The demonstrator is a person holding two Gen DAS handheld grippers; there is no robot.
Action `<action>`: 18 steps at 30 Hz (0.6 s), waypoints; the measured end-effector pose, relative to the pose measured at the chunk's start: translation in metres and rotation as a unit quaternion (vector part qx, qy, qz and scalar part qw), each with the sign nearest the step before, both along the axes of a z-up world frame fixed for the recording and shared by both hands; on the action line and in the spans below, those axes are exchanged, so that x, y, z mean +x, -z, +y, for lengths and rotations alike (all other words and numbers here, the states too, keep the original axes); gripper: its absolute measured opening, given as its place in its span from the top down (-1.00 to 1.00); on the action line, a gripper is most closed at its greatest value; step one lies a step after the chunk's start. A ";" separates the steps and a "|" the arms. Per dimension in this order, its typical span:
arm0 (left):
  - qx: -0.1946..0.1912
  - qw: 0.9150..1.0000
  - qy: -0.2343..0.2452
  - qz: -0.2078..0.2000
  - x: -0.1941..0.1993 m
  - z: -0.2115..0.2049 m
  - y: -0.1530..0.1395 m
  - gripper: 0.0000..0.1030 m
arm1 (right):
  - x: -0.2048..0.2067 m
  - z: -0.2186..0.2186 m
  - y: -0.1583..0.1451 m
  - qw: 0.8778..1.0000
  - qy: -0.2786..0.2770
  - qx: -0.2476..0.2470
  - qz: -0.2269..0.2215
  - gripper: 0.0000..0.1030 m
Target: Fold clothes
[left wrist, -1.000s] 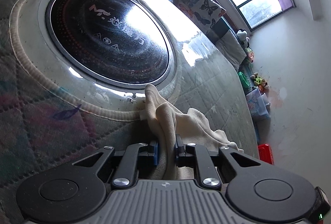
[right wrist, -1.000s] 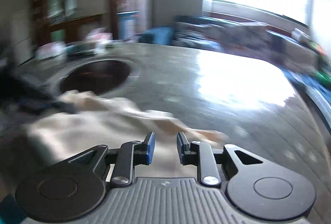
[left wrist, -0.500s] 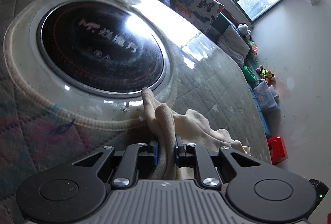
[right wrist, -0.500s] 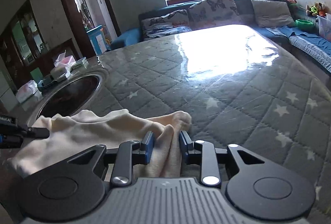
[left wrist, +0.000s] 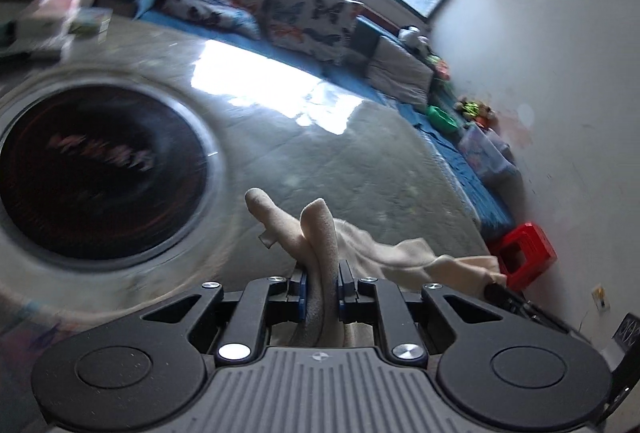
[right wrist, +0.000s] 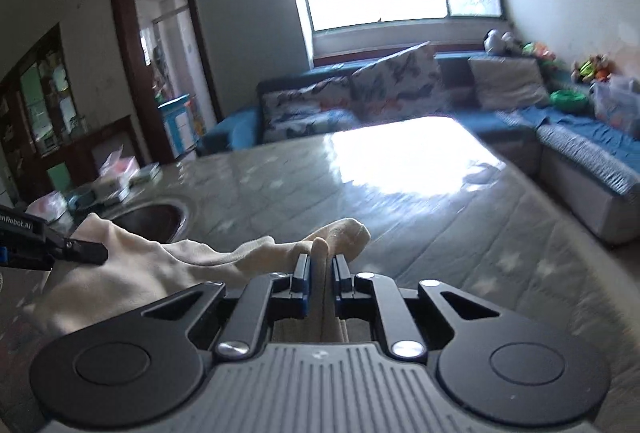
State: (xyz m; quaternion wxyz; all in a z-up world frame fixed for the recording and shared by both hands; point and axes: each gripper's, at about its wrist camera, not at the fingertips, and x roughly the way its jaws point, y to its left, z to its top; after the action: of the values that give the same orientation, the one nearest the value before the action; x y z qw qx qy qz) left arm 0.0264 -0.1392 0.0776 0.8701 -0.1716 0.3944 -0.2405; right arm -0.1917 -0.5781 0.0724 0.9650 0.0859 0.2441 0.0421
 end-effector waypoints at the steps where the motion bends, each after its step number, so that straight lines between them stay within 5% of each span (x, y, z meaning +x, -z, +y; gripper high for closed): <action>1: 0.002 1.000 0.006 -0.002 0.003 -0.008 -0.001 0.72 | 0.000 -0.006 -0.004 1.000 0.008 -0.005 -0.003 0.81; 18: 0.024 0.995 0.099 -0.005 0.042 -0.150 0.011 0.72 | 0.022 -0.098 -0.024 0.990 0.125 -0.071 -0.007 0.81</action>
State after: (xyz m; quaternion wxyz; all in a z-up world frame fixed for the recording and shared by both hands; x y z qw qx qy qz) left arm 0.0680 -0.2889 0.0669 0.8479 -0.1091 0.4106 -0.3171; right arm -0.1698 -0.6766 0.0966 0.9681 0.0468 0.2269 -0.0954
